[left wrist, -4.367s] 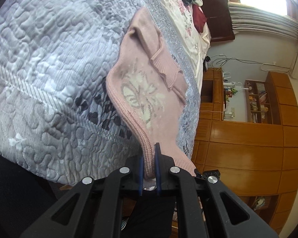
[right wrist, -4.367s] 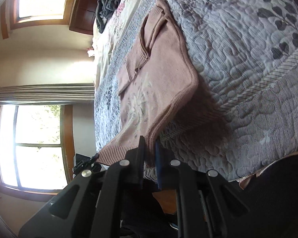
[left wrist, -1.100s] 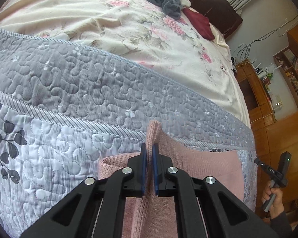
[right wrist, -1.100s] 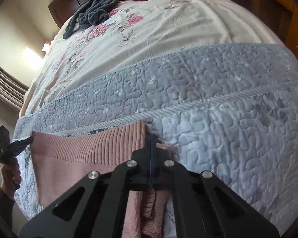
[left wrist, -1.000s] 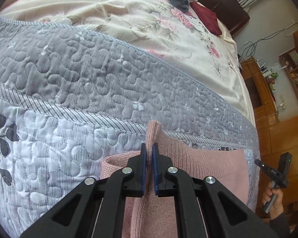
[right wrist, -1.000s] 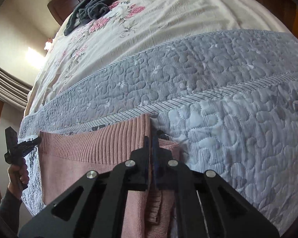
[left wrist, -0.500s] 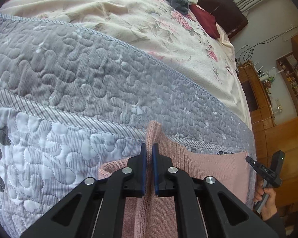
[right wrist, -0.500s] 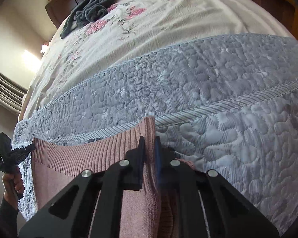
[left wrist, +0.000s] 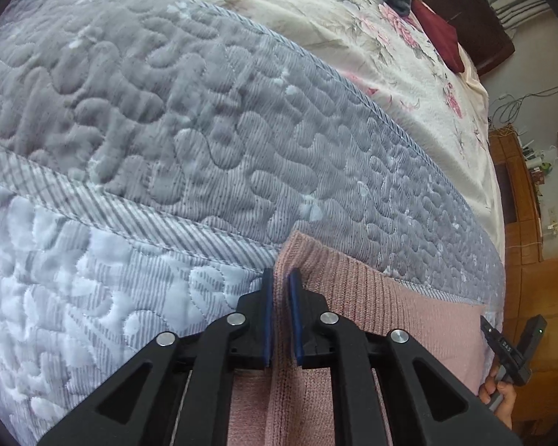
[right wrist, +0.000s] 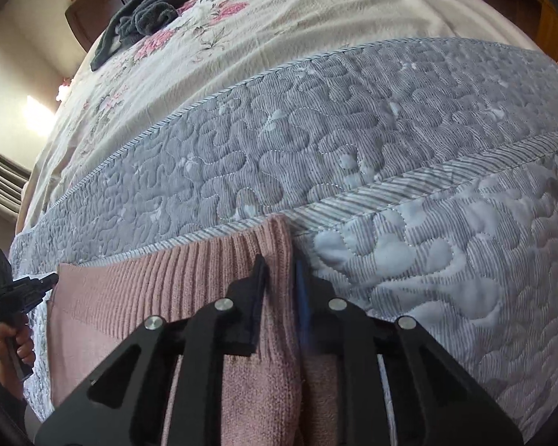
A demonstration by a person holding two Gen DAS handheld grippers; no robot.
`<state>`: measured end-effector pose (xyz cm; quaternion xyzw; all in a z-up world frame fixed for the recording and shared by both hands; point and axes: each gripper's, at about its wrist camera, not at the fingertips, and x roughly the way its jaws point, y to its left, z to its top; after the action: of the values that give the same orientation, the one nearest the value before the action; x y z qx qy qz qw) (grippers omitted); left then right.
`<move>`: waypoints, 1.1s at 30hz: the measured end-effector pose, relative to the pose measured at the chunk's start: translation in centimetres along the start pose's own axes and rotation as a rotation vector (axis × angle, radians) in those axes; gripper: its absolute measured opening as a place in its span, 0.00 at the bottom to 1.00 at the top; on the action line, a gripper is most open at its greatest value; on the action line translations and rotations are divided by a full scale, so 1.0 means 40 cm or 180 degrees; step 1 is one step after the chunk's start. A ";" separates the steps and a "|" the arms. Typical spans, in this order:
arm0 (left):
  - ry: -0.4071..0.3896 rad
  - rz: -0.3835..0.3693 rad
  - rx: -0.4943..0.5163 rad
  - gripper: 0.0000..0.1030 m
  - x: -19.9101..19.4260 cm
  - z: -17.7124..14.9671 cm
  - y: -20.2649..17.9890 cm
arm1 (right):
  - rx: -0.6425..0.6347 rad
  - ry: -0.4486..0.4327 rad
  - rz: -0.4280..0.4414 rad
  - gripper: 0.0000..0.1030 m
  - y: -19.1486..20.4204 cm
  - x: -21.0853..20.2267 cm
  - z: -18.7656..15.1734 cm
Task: Fold small clothes
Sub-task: 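Lift the hem with both tools, fold it onto the collar, release, then move the open left tool to the folded sweater's side edge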
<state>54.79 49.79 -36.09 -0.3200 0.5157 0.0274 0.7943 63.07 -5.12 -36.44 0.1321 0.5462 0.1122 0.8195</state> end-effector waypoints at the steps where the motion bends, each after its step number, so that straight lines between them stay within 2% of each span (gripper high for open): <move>1: -0.0101 -0.0182 0.0084 0.11 -0.036 -0.015 -0.018 | 0.0094 -0.0085 0.0161 0.28 -0.006 -0.031 -0.006; 3: -0.0054 -0.0705 0.0286 0.11 -0.072 -0.055 -0.056 | 0.0143 -0.0196 0.0476 0.29 -0.008 -0.089 -0.031; 4: 0.0052 -0.0865 0.0364 0.12 -0.065 -0.076 -0.068 | 0.0159 -0.0154 0.0629 0.29 -0.008 -0.098 -0.047; 5: 0.0166 -0.0900 0.0372 0.14 -0.043 -0.092 -0.071 | 0.0197 -0.0081 0.0795 0.28 -0.011 -0.098 -0.063; 7: 0.0370 -0.0697 0.0322 0.13 0.022 -0.112 -0.053 | 0.0264 0.0100 0.0885 0.29 -0.021 -0.070 -0.092; 8: 0.0435 -0.0568 0.0252 0.12 0.051 -0.116 -0.033 | 0.0297 0.0184 0.0852 0.24 -0.033 -0.047 -0.103; 9: 0.0463 -0.0483 0.0181 0.06 0.068 -0.117 -0.012 | 0.0322 0.0210 0.0811 0.07 -0.044 -0.031 -0.109; 10: 0.0442 -0.0471 0.0116 0.02 0.071 -0.116 0.006 | 0.0308 0.0202 0.0713 0.00 -0.059 -0.021 -0.110; 12: 0.0379 -0.0478 0.0031 0.02 0.044 -0.115 0.015 | 0.0452 0.0236 0.0796 0.00 -0.085 -0.023 -0.106; 13: 0.0326 -0.0546 0.0085 0.01 0.016 -0.121 0.006 | 0.0460 0.0222 0.0821 0.04 -0.080 -0.044 -0.105; 14: 0.0281 -0.0682 0.0160 0.04 -0.019 -0.133 -0.004 | 0.0394 0.0182 0.0875 0.13 -0.063 -0.074 -0.110; 15: 0.0262 -0.0861 0.0257 0.04 -0.060 -0.156 -0.014 | 0.0320 0.0183 0.1014 0.16 -0.044 -0.104 -0.124; 16: 0.0272 -0.1059 0.0366 0.04 -0.098 -0.185 -0.023 | 0.0262 0.0232 0.1193 0.16 -0.026 -0.131 -0.146; 18: 0.0287 -0.1224 0.0499 0.05 -0.146 -0.261 -0.017 | 0.0134 0.0375 0.1463 0.16 0.003 -0.165 -0.211; 19: 0.0330 -0.1171 0.0530 0.05 -0.148 -0.296 -0.003 | 0.0073 0.0459 0.1495 0.16 0.010 -0.169 -0.245; 21: 0.0405 -0.0811 0.0505 0.06 -0.118 -0.344 0.034 | 0.0017 0.0674 0.1393 0.13 0.003 -0.139 -0.309; 22: 0.0451 -0.0679 0.0480 0.05 -0.098 -0.362 0.057 | 0.0039 0.0731 0.1305 0.09 -0.011 -0.120 -0.329; 23: 0.0453 -0.0626 0.0470 0.02 -0.088 -0.373 0.075 | 0.0080 0.0745 0.1261 0.00 -0.027 -0.104 -0.341; 26: 0.0327 -0.0648 0.0431 0.01 -0.134 -0.377 0.062 | 0.0239 0.0742 0.1255 0.02 -0.035 -0.117 -0.333; 27: 0.0271 -0.0776 0.0491 0.04 -0.166 -0.385 0.041 | 0.0192 0.0686 0.1258 0.14 -0.019 -0.151 -0.340; 28: 0.0231 -0.0927 0.0583 0.04 -0.200 -0.401 0.018 | 0.0155 0.0646 0.1350 0.18 0.003 -0.181 -0.347; 30: 0.0235 -0.1060 0.0803 0.05 -0.236 -0.448 -0.022 | 0.0032 0.0706 0.1520 0.19 0.043 -0.214 -0.385; 33: 0.0490 -0.0813 0.0937 0.06 -0.176 -0.520 -0.022 | -0.0222 0.0943 0.1384 0.18 0.073 -0.193 -0.459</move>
<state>35.18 39.95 -35.23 -0.2643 0.5285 -0.1736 0.7878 43.07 -3.20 -35.53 0.2002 0.6148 0.3224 0.6914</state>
